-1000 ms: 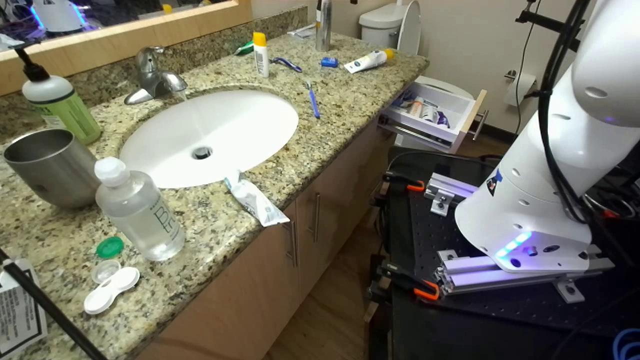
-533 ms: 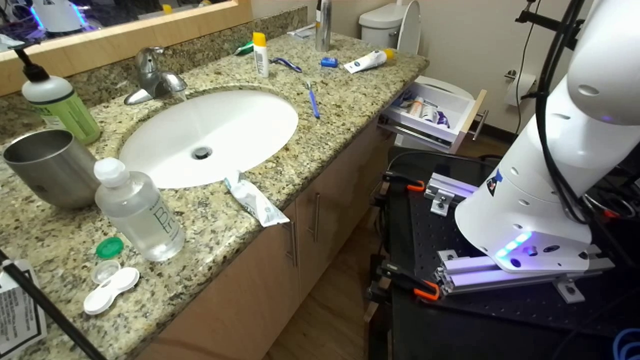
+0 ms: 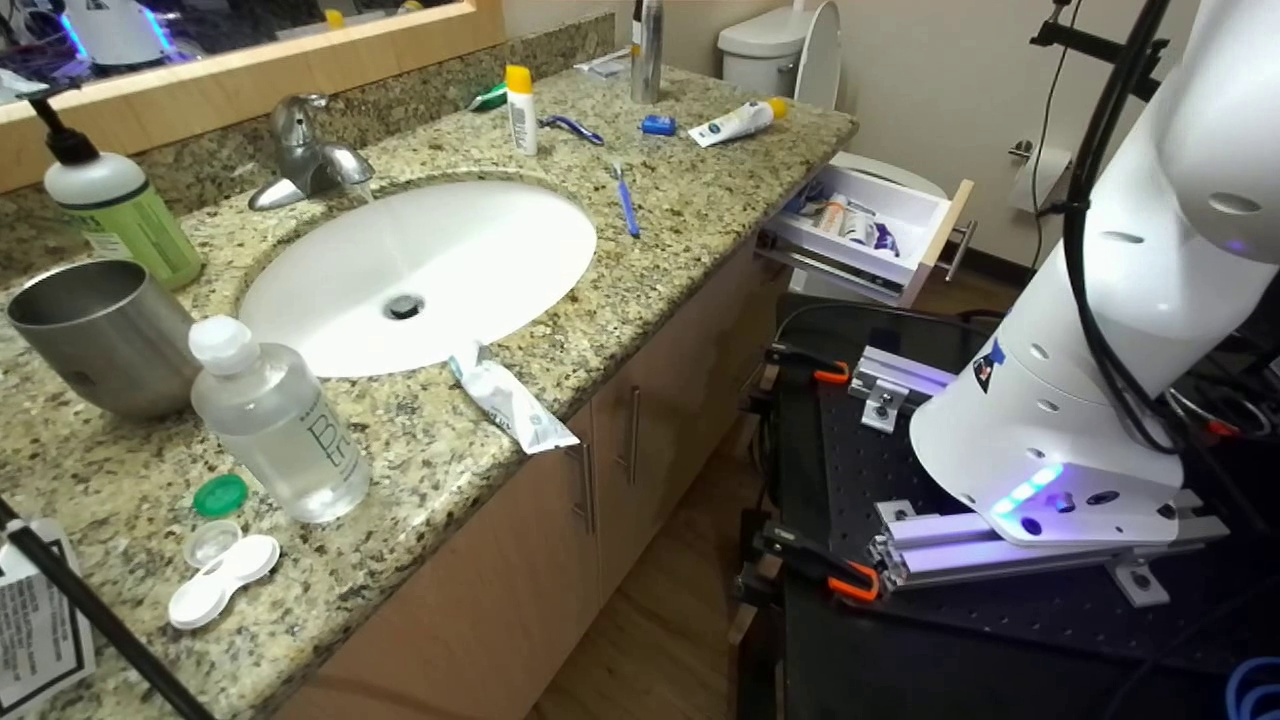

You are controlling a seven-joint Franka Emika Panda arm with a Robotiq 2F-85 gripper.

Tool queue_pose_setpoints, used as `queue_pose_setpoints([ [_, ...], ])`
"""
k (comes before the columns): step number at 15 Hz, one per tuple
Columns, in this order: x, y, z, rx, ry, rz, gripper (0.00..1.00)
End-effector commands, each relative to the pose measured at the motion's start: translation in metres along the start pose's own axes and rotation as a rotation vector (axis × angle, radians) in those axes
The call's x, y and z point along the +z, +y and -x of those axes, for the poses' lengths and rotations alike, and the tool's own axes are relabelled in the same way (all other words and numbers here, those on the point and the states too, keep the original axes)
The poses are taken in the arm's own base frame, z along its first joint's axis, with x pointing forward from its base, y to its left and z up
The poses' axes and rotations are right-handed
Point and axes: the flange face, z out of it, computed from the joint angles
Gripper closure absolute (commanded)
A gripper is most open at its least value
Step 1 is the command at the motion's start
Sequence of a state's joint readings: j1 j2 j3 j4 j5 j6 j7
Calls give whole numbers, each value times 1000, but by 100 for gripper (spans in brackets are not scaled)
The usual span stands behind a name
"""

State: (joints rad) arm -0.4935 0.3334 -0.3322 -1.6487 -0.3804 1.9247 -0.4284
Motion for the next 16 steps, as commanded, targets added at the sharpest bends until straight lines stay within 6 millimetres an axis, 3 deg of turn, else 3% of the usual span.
queue_pose_setpoints([
  [1,-17,-92,-44,-157,-28,138,0],
  [4,-42,-185,-69,-310,62,203,0],
  [5,-46,-198,-75,-331,97,178,0],
  [8,-41,-203,-88,-351,157,74,0],
  [11,-10,-166,-96,-165,157,43,0],
  [12,-33,-189,-89,-240,146,63,0],
  [14,-22,-177,-88,-222,135,59,0],
  [16,-28,-184,-90,-232,143,61,0],
])
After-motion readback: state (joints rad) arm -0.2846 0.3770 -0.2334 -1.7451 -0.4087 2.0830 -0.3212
